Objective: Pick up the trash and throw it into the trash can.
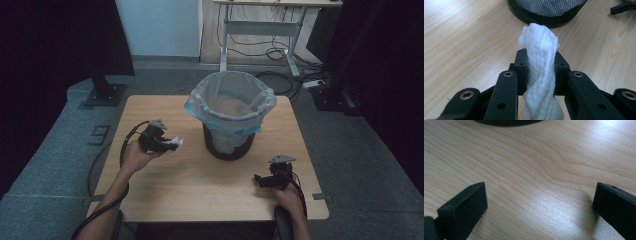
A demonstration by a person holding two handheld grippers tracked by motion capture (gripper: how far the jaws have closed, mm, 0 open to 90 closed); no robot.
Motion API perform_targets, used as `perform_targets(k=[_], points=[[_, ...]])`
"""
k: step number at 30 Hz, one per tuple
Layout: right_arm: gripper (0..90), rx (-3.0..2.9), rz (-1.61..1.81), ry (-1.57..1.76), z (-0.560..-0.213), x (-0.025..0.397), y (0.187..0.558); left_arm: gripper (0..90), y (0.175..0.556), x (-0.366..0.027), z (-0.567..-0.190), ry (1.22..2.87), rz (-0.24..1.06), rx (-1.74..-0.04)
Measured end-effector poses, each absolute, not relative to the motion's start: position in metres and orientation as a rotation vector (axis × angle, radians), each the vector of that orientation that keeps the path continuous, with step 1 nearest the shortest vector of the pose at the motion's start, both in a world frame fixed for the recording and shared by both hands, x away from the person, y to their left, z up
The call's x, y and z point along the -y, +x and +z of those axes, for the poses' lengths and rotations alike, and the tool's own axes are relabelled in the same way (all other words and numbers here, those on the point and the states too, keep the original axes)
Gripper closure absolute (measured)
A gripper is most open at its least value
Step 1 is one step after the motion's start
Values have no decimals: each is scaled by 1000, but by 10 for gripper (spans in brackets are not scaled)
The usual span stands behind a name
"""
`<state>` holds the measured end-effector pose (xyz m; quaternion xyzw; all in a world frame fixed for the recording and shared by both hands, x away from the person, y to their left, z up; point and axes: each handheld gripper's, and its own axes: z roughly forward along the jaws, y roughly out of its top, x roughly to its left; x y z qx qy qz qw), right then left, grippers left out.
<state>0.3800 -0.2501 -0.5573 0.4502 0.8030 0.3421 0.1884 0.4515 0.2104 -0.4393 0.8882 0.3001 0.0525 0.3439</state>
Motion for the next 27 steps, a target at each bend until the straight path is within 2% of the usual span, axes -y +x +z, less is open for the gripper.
perform_targets(k=[27], points=[[0, -2262, 963, 1259, -557, 250, 380, 711, 463, -206, -382, 2332, 92, -749]])
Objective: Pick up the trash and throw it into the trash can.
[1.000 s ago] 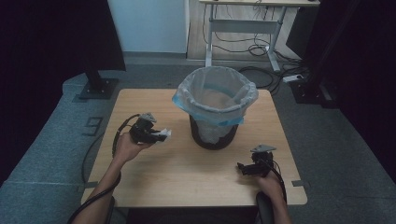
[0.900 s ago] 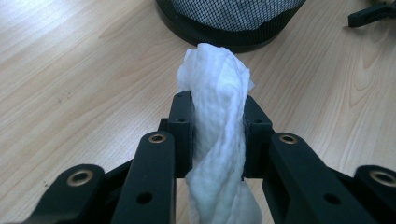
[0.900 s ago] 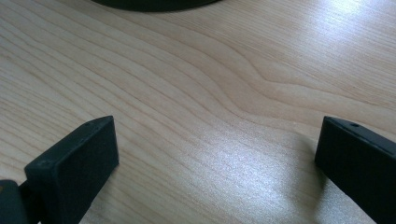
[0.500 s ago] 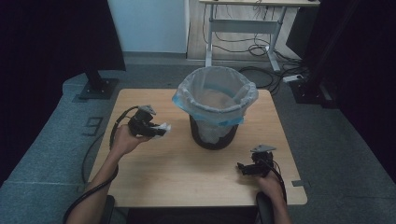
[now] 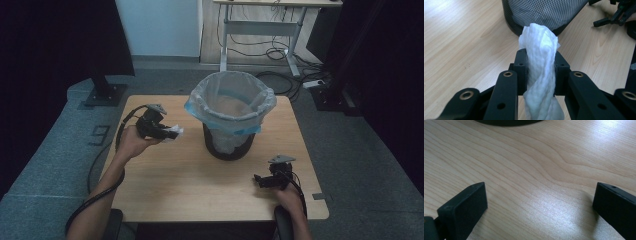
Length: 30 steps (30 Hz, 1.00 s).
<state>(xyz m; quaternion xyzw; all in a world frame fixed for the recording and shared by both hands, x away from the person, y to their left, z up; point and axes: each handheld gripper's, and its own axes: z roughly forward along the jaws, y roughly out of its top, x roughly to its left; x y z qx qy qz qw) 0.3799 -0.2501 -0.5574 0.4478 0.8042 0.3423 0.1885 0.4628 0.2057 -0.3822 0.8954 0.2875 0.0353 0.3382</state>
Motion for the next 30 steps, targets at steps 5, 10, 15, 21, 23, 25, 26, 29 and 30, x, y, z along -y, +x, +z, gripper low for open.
perform_targets(k=[5, 10, 15, 21, 23, 25, 26, 29, 30], points=[[0, -2264, 963, 1258, -557, 250, 380, 711, 465, -207, -371, 2334, 87, -749], [0, -2263, 963, 1258, -557, 250, 380, 711, 467, -209, -360, 2328, 81, -748], [0, -2264, 963, 1258, -557, 250, 380, 711, 468, -210, -349, 2326, 79, -749], [0, -2263, 963, 1258, -557, 250, 380, 710, 471, -209, -339, 2324, 59, -742], [0, -2263, 963, 1258, -557, 250, 380, 711, 472, -209, -335, 2324, 53, -739], [0, -2264, 962, 1256, -557, 250, 380, 711, 473, -209, -331, 2324, 43, -737], [0, -2263, 964, 1258, -557, 250, 380, 711, 473, -209, -329, 2324, 39, -735], [0, -2263, 964, 1259, -557, 250, 380, 710, 474, -207, -321, 2324, 33, -729], [0, -2263, 964, 1258, -557, 250, 380, 710, 474, -207, -319, 2325, 32, -728]])
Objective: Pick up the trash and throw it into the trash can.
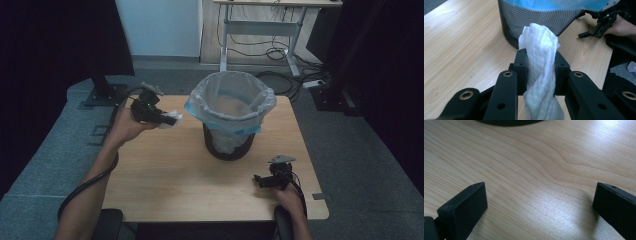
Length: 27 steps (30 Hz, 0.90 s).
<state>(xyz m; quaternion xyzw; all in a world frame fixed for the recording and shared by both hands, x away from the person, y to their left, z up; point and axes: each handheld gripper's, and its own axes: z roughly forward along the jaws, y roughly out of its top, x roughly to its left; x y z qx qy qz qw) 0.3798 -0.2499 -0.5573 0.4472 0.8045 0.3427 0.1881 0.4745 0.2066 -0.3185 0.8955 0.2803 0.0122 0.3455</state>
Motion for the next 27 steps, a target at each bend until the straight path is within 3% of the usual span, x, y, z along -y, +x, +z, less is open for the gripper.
perform_targets(k=[27], points=[[0, -2266, 965, 1256, -557, 250, 380, 706, 486, -174, -264, 2351, 18, -652]])
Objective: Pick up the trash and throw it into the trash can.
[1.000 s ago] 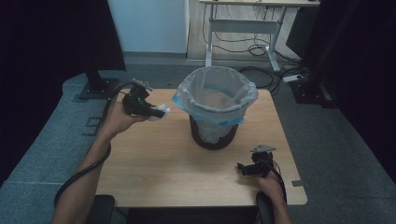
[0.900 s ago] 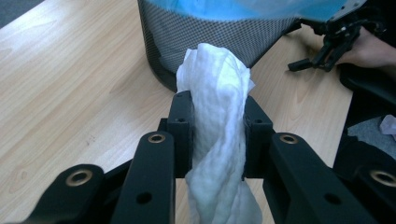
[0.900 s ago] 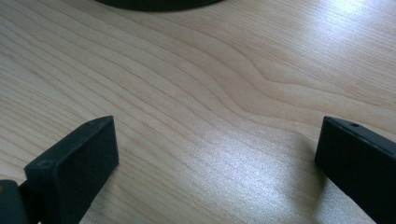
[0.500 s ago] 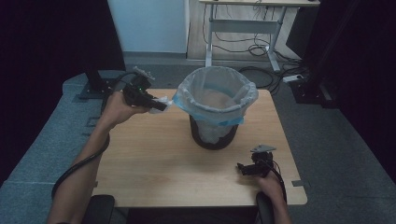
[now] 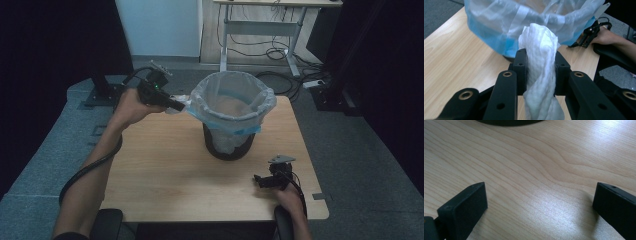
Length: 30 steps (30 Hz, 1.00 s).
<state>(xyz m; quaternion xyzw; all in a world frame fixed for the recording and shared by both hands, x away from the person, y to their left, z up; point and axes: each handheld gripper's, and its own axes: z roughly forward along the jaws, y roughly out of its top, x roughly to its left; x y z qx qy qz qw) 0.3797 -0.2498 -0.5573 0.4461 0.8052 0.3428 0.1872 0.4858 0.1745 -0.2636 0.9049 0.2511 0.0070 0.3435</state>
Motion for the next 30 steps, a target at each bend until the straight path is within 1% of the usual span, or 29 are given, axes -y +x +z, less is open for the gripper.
perform_targets(k=[12, 19, 30], points=[[0, -2271, 967, 1251, -557, 249, 379, 707, 492, -147, -251, 2347, 28, -613], [0, -2273, 968, 1249, -557, 249, 379, 707, 499, -122, -245, 2354, 40, -590], [0, -2277, 969, 1242, -557, 249, 379, 707, 510, -95, -245, 2363, 46, -574]])
